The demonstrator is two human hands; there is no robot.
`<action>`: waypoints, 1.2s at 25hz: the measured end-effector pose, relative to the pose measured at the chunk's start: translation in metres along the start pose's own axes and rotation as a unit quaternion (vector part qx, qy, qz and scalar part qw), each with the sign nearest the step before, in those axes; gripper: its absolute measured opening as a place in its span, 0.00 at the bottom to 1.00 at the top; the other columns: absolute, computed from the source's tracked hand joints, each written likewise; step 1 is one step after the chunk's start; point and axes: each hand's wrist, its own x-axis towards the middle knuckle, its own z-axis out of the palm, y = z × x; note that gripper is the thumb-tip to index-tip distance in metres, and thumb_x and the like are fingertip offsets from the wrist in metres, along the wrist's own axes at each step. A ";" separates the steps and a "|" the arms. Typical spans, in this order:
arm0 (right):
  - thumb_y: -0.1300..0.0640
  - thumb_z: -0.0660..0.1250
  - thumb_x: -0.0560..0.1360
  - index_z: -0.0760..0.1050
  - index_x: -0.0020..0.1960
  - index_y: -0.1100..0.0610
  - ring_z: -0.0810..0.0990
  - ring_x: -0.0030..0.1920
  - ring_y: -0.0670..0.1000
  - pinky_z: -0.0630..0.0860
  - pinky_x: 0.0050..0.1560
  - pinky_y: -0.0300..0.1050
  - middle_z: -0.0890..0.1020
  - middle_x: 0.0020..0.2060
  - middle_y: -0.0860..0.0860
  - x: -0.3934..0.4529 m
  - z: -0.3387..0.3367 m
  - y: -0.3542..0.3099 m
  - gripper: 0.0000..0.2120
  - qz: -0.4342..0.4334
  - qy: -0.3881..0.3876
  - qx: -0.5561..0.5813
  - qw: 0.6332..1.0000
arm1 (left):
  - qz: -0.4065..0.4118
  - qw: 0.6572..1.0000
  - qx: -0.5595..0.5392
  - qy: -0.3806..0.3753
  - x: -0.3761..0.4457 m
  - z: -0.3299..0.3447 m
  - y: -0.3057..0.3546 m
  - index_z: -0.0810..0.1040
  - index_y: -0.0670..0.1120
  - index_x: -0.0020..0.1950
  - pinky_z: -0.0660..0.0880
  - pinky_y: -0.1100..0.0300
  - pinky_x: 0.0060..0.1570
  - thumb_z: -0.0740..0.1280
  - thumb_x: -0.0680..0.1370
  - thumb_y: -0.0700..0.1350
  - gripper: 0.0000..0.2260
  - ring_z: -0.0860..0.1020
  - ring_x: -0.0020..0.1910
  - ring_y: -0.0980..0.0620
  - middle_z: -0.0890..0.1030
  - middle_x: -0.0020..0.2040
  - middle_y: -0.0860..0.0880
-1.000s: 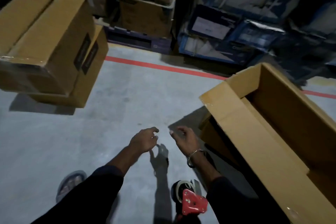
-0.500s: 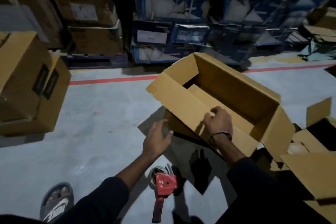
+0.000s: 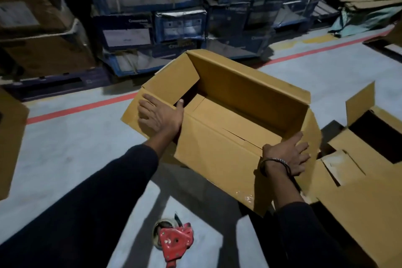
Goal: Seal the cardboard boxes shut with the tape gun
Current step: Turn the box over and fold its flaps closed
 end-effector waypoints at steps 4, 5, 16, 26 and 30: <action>0.59 0.74 0.75 0.54 0.81 0.52 0.77 0.65 0.65 0.78 0.60 0.64 0.71 0.74 0.55 0.008 0.005 0.002 0.43 0.021 0.023 0.069 0.997 | -0.016 0.999 -0.038 -0.029 0.059 0.003 -0.009 0.43 0.40 0.84 0.66 0.38 0.72 0.67 0.77 0.62 0.49 0.64 0.76 0.33 0.60 0.80 0.35; 0.60 0.73 0.75 0.56 0.80 0.52 0.78 0.63 0.65 0.79 0.57 0.62 0.74 0.71 0.56 0.008 0.003 0.000 0.39 0.033 0.030 0.080 0.996 | -0.015 0.997 -0.062 -0.045 0.064 0.003 -0.010 0.44 0.40 0.84 0.67 0.39 0.71 0.67 0.78 0.59 0.47 0.67 0.74 0.32 0.62 0.79 0.36; 0.62 0.70 0.77 0.66 0.79 0.50 0.79 0.64 0.63 0.75 0.52 0.52 0.80 0.65 0.58 -0.102 -0.041 -0.047 0.32 -0.032 -0.024 0.181 0.983 | -0.072 0.965 -0.250 0.028 0.077 -0.121 -0.124 0.57 0.48 0.76 0.79 0.38 0.62 0.74 0.71 0.55 0.40 0.77 0.62 0.37 0.74 0.67 0.41; 0.64 0.68 0.73 0.78 0.67 0.54 0.80 0.50 0.61 0.75 0.49 0.47 0.84 0.54 0.57 -0.365 0.008 0.002 0.22 -0.106 -0.301 0.188 0.929 | -0.114 0.946 -0.297 0.066 -0.040 -0.293 -0.371 0.56 0.50 0.80 0.69 0.47 0.71 0.78 0.72 0.44 0.43 0.72 0.67 0.46 0.72 0.69 0.48; 0.66 0.67 0.69 0.76 0.67 0.53 0.77 0.44 0.57 0.74 0.48 0.46 0.82 0.48 0.52 -0.454 0.037 0.041 0.26 -0.050 -0.330 0.213 0.918 | -0.171 0.949 -0.263 -0.020 -0.052 -0.242 -0.456 0.65 0.51 0.78 0.75 0.44 0.69 0.79 0.62 0.56 0.46 0.78 0.65 0.44 0.78 0.66 0.48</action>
